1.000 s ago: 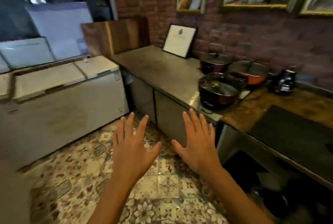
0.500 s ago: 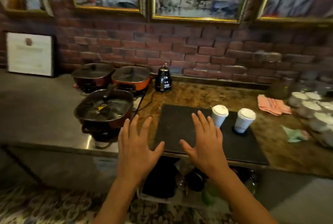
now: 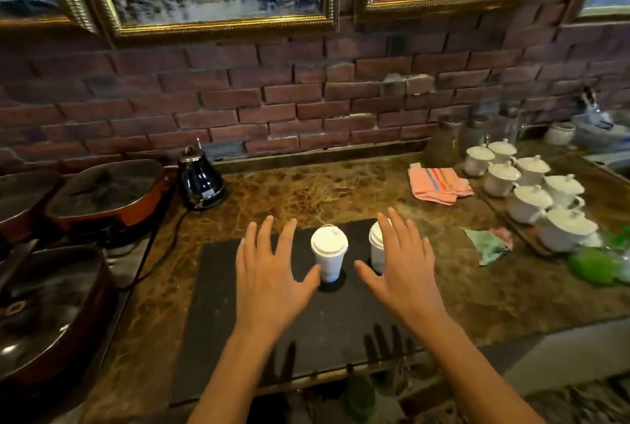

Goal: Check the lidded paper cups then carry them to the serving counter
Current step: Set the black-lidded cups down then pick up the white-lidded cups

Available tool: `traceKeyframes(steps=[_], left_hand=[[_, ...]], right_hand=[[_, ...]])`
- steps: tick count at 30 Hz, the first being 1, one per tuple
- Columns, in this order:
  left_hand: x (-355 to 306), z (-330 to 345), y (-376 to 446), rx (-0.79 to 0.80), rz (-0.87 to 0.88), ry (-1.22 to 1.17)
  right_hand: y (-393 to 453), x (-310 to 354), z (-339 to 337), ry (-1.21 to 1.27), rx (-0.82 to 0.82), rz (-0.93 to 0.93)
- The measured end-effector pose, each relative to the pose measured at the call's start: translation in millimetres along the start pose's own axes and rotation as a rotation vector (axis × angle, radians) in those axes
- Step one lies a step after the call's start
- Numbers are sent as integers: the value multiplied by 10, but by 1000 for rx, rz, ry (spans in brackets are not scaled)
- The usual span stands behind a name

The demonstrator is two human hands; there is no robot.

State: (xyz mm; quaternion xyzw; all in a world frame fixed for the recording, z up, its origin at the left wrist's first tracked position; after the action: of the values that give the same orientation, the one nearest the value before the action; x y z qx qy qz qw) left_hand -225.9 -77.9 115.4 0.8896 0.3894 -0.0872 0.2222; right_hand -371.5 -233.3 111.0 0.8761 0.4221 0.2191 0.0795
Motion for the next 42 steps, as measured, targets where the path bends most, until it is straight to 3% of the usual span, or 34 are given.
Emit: traceKeyframes(steps=[7,13,15,17,20,24,42], left_hand=[[-697,580,847,100,-60,-85],[-822,1019,1126,158,-131,-139],[-748,1161,1092,199,-207,-247],[-630,1322,971,213,-322,-429],[-446,1598,684,209,-594,-704],[-283,1983,442,234,-819,-829],[-337,2432,721,148,-864,-1004]], right_hand=[[922,-893,122,38,85,2],[1297,-1207,279,120,129,4],[1261,-1316,405,223,160,45],[1120,-1442,543,485,167,173],[845,-1557,772,819,202,379],[690,-1640,1172,907,296,510],[1059,-1590,1513,1044,185,363]])
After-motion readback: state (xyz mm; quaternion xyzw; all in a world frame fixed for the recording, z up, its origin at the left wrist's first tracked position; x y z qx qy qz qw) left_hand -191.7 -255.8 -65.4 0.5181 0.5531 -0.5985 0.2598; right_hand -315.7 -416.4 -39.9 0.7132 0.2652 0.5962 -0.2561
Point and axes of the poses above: each hand's wrist, its own y-axis towards the middle knuckle, its own z-axis out of the palm, x = y × z, the point moved 1 cm from there along y, towards the middle knuckle, and after that the axes turned 5 degrees about -z, right-handed, at the moved point
